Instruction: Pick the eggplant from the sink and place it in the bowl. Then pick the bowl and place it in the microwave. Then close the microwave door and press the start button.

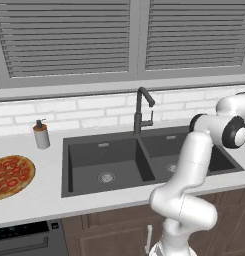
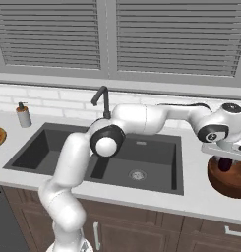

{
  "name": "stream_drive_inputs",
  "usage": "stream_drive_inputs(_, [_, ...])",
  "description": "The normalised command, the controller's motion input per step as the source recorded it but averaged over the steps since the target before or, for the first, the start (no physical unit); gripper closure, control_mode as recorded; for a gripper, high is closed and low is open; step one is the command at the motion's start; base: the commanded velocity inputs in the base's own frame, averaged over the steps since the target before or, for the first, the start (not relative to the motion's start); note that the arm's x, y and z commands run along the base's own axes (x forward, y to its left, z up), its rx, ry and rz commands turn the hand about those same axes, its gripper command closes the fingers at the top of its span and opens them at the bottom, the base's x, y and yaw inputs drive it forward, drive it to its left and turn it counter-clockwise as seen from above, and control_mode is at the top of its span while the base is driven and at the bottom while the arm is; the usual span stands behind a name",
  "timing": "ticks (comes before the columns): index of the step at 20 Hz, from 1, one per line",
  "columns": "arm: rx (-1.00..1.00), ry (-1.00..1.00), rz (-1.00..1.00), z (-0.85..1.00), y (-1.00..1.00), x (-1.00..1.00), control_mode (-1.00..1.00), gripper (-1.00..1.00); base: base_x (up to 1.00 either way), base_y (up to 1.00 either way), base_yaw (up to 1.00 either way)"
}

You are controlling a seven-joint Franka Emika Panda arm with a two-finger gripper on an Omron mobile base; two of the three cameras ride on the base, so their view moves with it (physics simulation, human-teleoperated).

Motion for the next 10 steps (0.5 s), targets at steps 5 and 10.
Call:
stream_drive_inputs(5, [0.0,0.01,0.0,-0.25,-0.21,0.16,-1.0,1.0,0.0,0.0,0.0])
stream_drive_inputs(10, [0.0,0.0,0.0,-0.3,-0.16,0.04,-1.0,1.0,0.0,0.0,0.0])
